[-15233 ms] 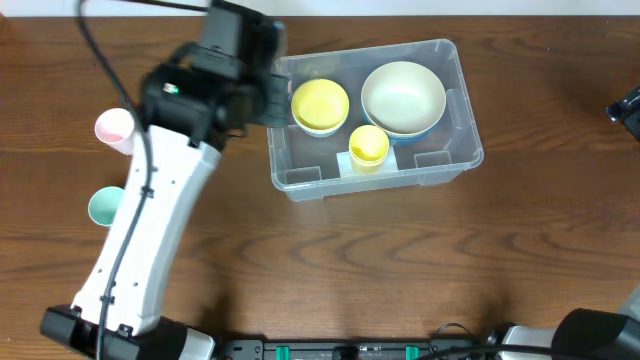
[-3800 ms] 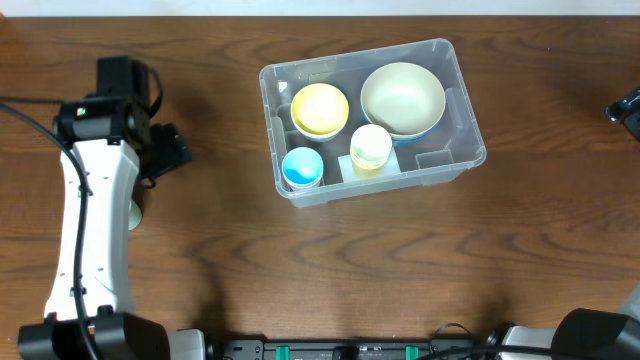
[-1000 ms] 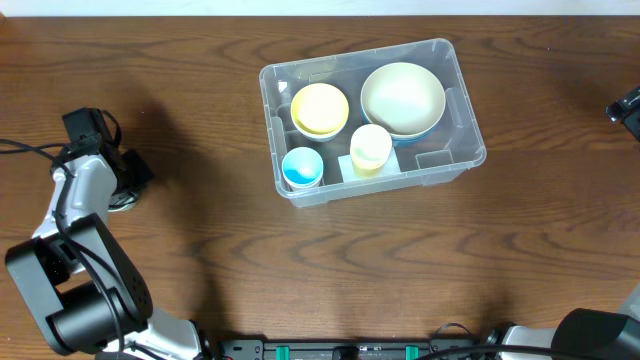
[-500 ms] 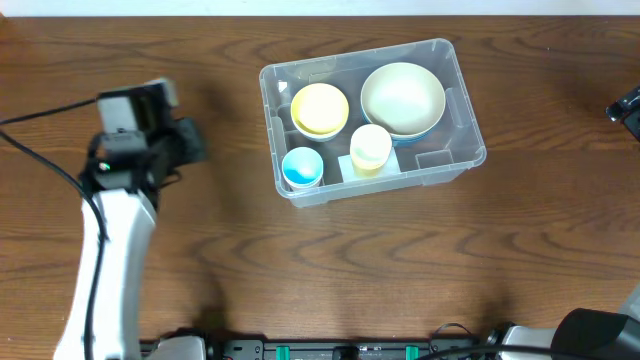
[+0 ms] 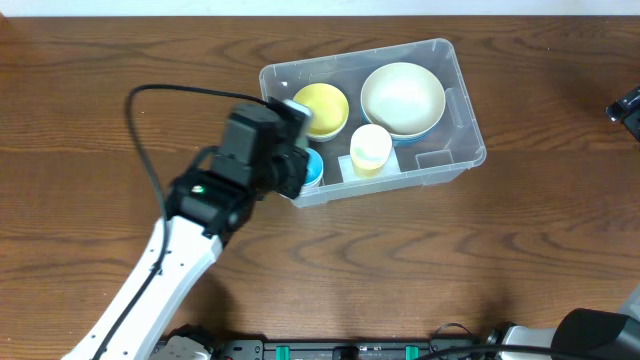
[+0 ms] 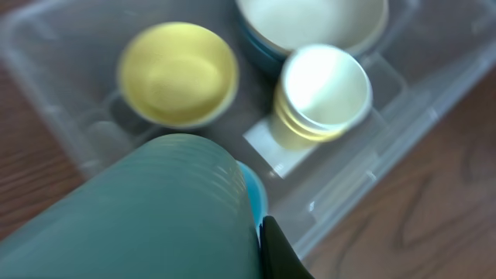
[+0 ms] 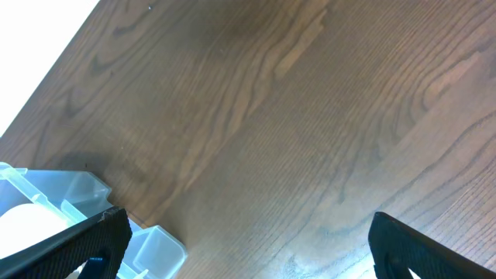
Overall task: Pack container
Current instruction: 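Carry the teal cup into the container and lower it onto blue cup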
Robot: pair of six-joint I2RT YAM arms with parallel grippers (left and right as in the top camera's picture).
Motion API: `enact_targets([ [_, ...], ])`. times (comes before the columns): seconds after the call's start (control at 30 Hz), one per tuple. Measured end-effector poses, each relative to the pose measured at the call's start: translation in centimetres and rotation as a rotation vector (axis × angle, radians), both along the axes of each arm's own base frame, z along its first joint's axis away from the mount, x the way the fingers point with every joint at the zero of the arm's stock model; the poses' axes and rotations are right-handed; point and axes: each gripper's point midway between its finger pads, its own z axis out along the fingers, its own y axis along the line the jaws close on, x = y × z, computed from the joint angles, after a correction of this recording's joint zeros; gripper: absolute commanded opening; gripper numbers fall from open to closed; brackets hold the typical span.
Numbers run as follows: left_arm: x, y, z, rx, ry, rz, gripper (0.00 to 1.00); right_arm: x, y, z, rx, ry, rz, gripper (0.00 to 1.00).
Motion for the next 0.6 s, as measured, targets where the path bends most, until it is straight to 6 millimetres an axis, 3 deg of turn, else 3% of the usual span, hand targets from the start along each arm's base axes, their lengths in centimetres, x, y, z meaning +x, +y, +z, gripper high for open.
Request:
enact_targets([
  [0.23,-1.1,-2.2,-4.2,0.104,0.086,-0.113,0.06,0.0,0.0,0.0,0.000,0.000,0.000,0.99],
  [0.47,-0.4,-1.7,-7.9,0.194,0.156,-0.101,0.07,0.0,0.0,0.0,0.000,0.000,0.000,0.99],
  [0.5,-0.3,-1.6,-8.2,0.204,0.158,-0.097,0.17,0.0,0.0,0.0,0.000,0.000,0.000,0.99],
  [0.6,0.1,-1.1,-8.5,0.243,0.143,-0.085,0.70,0.0,0.0,0.0,0.000,0.000,0.000,0.99],
])
